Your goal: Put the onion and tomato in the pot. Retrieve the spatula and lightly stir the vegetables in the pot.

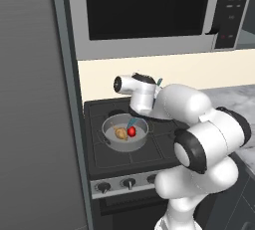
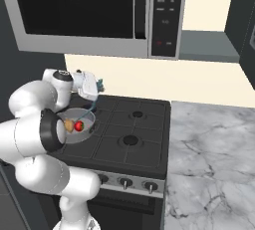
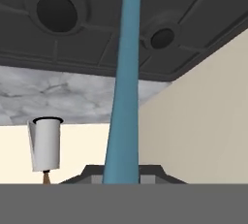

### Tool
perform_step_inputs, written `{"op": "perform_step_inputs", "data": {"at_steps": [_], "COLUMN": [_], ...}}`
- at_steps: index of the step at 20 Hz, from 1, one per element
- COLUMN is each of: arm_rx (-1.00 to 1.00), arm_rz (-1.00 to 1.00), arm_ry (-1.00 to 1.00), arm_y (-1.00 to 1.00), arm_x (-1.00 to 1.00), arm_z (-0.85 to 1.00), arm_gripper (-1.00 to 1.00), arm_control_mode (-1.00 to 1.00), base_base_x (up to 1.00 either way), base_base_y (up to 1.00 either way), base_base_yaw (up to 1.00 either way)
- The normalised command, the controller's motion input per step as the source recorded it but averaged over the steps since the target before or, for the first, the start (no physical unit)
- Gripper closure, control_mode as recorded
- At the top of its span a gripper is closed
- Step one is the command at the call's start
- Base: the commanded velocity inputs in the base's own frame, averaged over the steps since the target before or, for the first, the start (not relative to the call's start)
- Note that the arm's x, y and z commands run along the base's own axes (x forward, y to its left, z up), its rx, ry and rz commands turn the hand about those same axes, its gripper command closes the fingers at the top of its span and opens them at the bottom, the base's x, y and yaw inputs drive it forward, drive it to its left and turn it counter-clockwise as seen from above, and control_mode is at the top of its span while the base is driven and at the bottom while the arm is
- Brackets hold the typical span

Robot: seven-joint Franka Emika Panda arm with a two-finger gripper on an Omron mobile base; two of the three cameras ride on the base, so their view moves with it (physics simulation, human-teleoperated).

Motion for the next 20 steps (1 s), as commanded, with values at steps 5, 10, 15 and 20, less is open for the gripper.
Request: {"op": "perform_step_inputs", "data": {"at_steps": [5, 10, 15, 20], "arm_rx": [0.00, 0.02, 0.01, 0.04], "arm_rz": [0.00, 0.03, 0.01, 0.01], "arm_ry": [-0.05, -0.11, -0.13, -0.12], "arm_y": [0.32, 0.52, 0.23, 0.19], "arm_x": [0.04, -0.21, -0.06, -0.10], "arm_z": [-0.01, 0.00, 0.05, 0.11], "arm_gripper": [1.00, 1.00, 1.00, 1.00], "arm_control_mode": [-1.00, -1.00, -1.00, -1.00], "base_base_x": [0.00, 0.00, 0.00, 0.00], "base_base_y": [0.00, 0.00, 0.00, 0.00], "base_base_yaw": [0.00, 0.00, 0.00, 0.00]}}
